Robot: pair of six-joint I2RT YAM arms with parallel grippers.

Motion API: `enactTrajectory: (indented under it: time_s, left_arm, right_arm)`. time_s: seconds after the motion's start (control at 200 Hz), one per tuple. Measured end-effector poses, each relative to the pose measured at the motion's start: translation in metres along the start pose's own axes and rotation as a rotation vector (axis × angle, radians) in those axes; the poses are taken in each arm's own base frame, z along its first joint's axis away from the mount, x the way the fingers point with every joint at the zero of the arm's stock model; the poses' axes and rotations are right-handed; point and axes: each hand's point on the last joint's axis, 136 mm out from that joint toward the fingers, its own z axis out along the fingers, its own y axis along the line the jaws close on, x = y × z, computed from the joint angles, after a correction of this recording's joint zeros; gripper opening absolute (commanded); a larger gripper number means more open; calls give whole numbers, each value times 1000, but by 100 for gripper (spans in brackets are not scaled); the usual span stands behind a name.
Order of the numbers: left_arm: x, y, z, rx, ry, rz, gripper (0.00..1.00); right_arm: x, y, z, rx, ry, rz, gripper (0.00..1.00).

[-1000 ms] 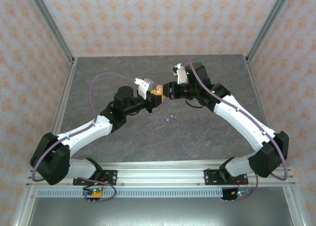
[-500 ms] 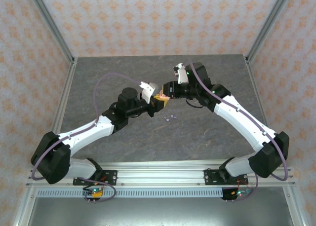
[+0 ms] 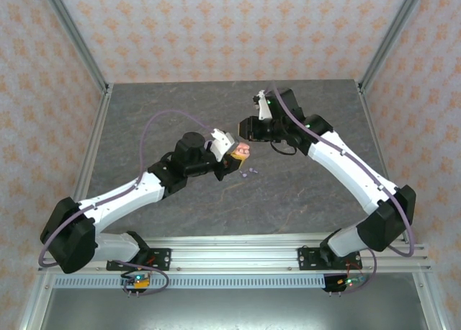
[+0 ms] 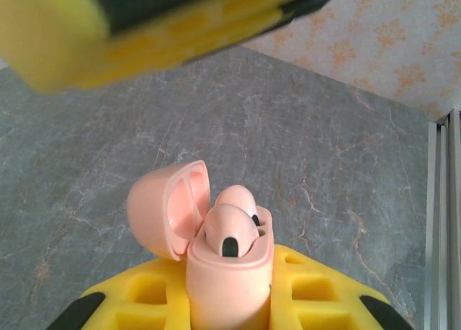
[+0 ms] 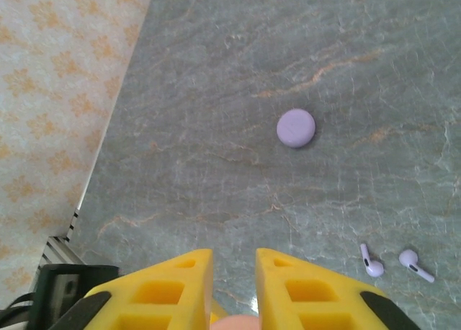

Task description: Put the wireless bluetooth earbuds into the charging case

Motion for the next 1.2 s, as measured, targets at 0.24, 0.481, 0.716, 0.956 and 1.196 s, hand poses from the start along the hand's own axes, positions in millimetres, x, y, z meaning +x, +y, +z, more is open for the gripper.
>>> enactTrajectory:
  time_s: [0.24, 0.481, 0.716, 0.956, 1.196]
  left_arm:
    - [1, -3, -1, 4, 8, 30, 11]
    - [-2, 1, -1, -24, 13, 29, 11]
    - [-2, 3, -1, -41, 22, 28, 11]
    - [0, 5, 0, -58, 28, 26, 11]
    - [3, 9, 2, -80, 37, 14, 11]
  right_arm:
    - [12, -1, 11, -6, 87, 16, 24]
    - [21, 1, 15, -29, 148, 9, 24]
    - [22, 4, 14, -45, 162, -11, 24]
    - [24, 3, 13, -40, 169, -22, 24]
    - [24, 1, 13, -37, 170, -29, 24]
